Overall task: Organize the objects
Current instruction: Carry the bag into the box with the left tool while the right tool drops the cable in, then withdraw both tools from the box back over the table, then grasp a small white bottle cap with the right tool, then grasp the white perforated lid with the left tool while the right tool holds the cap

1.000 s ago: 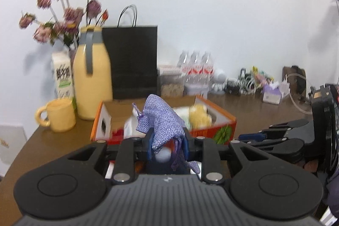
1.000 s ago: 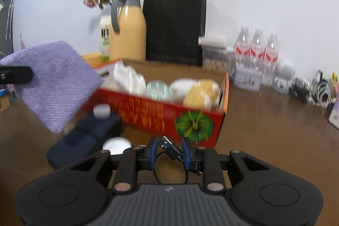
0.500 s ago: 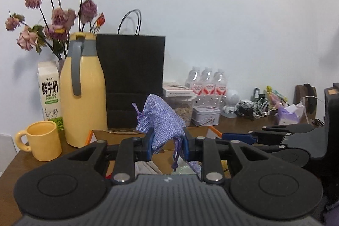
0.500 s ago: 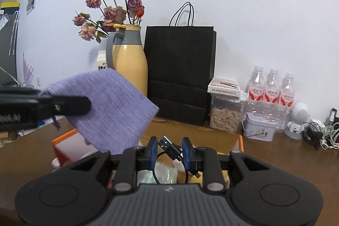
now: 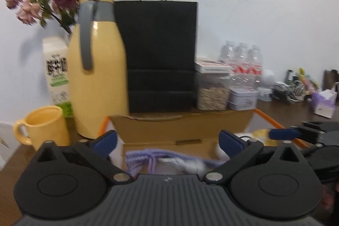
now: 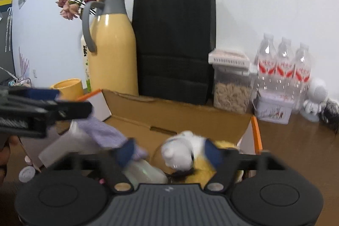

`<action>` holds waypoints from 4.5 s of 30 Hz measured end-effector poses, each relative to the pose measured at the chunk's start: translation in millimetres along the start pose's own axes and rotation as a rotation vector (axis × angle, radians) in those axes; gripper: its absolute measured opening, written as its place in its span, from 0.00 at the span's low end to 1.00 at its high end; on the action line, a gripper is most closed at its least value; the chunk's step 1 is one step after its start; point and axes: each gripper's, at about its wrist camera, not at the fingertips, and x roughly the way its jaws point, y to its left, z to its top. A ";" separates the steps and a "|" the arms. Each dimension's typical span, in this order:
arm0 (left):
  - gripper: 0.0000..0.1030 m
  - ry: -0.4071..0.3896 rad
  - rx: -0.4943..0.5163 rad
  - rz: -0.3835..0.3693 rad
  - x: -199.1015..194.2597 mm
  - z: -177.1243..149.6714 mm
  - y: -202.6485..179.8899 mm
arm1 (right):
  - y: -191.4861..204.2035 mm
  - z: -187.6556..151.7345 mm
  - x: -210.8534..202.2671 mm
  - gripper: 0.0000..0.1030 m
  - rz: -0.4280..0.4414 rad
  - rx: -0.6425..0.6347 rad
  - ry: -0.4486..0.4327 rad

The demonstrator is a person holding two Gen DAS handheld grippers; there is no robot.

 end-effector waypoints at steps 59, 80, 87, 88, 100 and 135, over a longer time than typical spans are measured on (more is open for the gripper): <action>1.00 0.145 -0.073 0.175 -131.7 -100.3 41.4 | 56.9 -99.4 -126.7 1.00 -0.123 0.016 0.105; 1.00 0.154 -0.133 0.153 -133.5 -104.9 53.5 | 64.5 -89.8 -92.8 0.55 -0.071 -0.006 0.187; 1.00 0.167 -0.140 0.154 -131.2 -105.5 54.8 | 70.8 -88.0 -93.6 0.26 -0.026 -0.007 0.173; 1.00 0.169 -0.141 0.155 -130.9 -105.5 55.0 | 70.3 -87.5 -95.8 0.26 -0.032 -0.001 0.161; 1.00 0.223 -0.129 0.194 -116.8 -105.0 54.8 | 68.4 -86.3 -126.2 0.26 -0.117 0.006 -0.027; 0.39 0.226 -0.158 0.231 -82.8 -93.8 41.9 | 71.7 -88.3 -134.2 0.26 -0.109 -0.013 -0.070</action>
